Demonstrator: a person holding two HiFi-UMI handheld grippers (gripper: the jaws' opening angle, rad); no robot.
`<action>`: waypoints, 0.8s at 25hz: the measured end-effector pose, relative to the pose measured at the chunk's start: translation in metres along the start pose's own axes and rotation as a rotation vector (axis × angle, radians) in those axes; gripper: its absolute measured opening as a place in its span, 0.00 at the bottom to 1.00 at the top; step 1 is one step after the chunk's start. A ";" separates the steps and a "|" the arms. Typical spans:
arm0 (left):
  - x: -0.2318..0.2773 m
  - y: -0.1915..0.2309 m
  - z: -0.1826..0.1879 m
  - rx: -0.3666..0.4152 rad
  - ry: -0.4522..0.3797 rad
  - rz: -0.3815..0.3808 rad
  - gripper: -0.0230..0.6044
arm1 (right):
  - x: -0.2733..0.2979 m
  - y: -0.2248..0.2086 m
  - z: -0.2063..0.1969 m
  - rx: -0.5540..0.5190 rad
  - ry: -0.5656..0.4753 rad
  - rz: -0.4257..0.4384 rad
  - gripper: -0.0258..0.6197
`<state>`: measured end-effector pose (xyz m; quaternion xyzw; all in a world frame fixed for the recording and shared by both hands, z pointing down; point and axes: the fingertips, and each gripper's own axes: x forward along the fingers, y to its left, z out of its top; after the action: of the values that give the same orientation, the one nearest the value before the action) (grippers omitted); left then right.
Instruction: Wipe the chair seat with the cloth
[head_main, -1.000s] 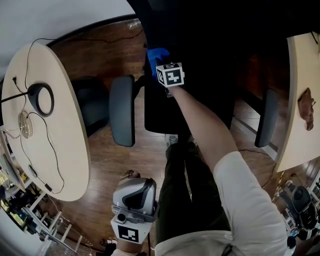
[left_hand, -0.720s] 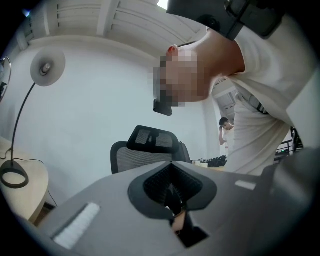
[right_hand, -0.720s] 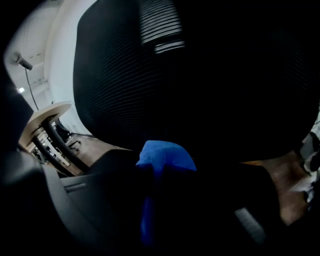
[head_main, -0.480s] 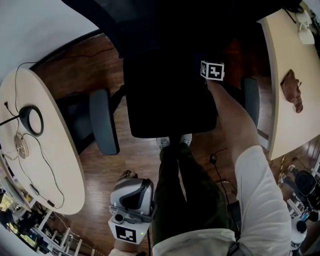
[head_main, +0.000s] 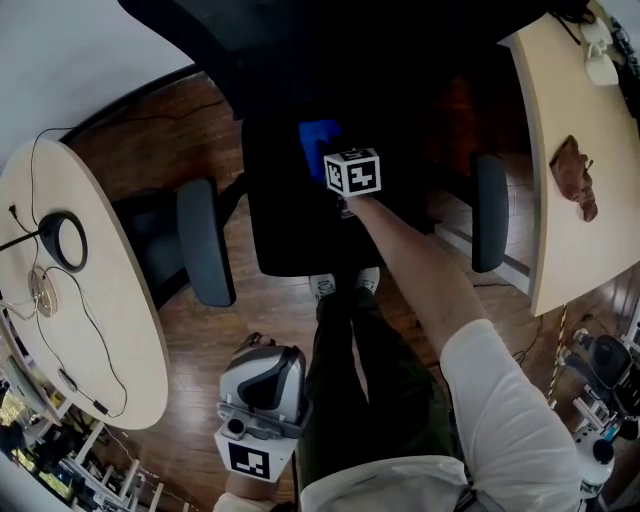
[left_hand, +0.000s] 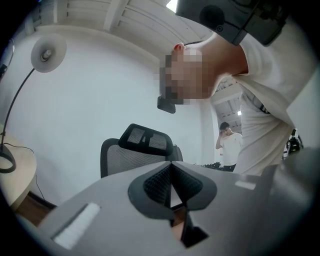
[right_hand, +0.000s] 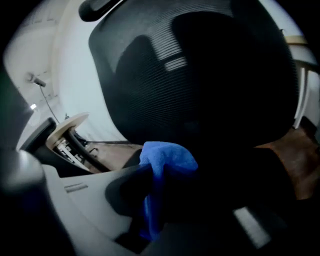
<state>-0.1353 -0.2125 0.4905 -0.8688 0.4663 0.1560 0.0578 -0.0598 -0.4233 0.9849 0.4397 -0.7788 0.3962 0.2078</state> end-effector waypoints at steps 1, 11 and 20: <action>0.000 0.000 0.003 0.001 -0.004 0.003 0.21 | 0.013 0.036 -0.010 -0.006 0.024 0.048 0.14; -0.036 0.009 -0.008 0.025 0.019 0.045 0.21 | 0.080 0.104 -0.073 -0.017 0.113 0.085 0.14; -0.012 -0.012 0.008 -0.020 -0.028 -0.002 0.21 | -0.046 -0.124 -0.063 0.027 0.115 -0.261 0.14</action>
<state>-0.1334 -0.1947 0.4866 -0.8676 0.4631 0.1725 0.0558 0.0680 -0.3864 1.0458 0.5166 -0.6963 0.4007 0.2962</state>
